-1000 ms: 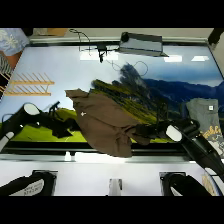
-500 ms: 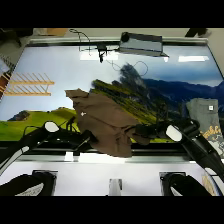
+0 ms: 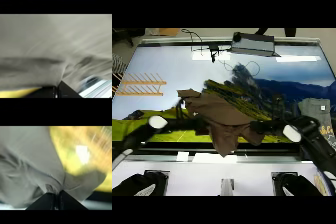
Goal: Fold the shirts.
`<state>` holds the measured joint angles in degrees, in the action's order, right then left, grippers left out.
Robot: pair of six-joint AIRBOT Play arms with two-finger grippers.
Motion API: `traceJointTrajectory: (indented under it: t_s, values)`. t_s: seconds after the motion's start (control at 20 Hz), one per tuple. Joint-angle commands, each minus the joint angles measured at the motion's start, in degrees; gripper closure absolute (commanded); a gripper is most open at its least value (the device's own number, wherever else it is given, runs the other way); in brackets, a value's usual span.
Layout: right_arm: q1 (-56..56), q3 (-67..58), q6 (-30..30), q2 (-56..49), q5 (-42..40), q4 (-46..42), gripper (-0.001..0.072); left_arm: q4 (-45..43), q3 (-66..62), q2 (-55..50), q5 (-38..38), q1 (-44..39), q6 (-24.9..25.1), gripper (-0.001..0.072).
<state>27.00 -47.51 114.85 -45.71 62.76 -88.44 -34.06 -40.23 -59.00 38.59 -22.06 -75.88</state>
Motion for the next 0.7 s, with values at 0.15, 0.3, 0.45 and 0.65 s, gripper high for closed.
traceJointTrajectory:
  t_s: [0.15,0.3,0.45,0.65]
  values:
    - [0.0,-31.8,-2.3,8.9,-6.9,-25.6,0.068,-8.2,-35.8,20.1,-5.9,17.6,2.6,0.0675]
    - [0.0,-45.9,-1.0,10.5,-14.8,-20.9,0.068,-8.1,-49.2,22.4,-6.6,20.7,-0.5,0.0675]
    - [0.0,-50.2,-1.0,10.5,-15.8,-16.7,0.068,-6.9,-55.1,22.9,-6.5,19.1,-0.5,0.0675]
    - [0.0,-50.2,-1.1,9.0,-8.7,-17.3,0.068,-12.6,-55.6,22.6,-3.9,19.3,-0.5,0.0676]
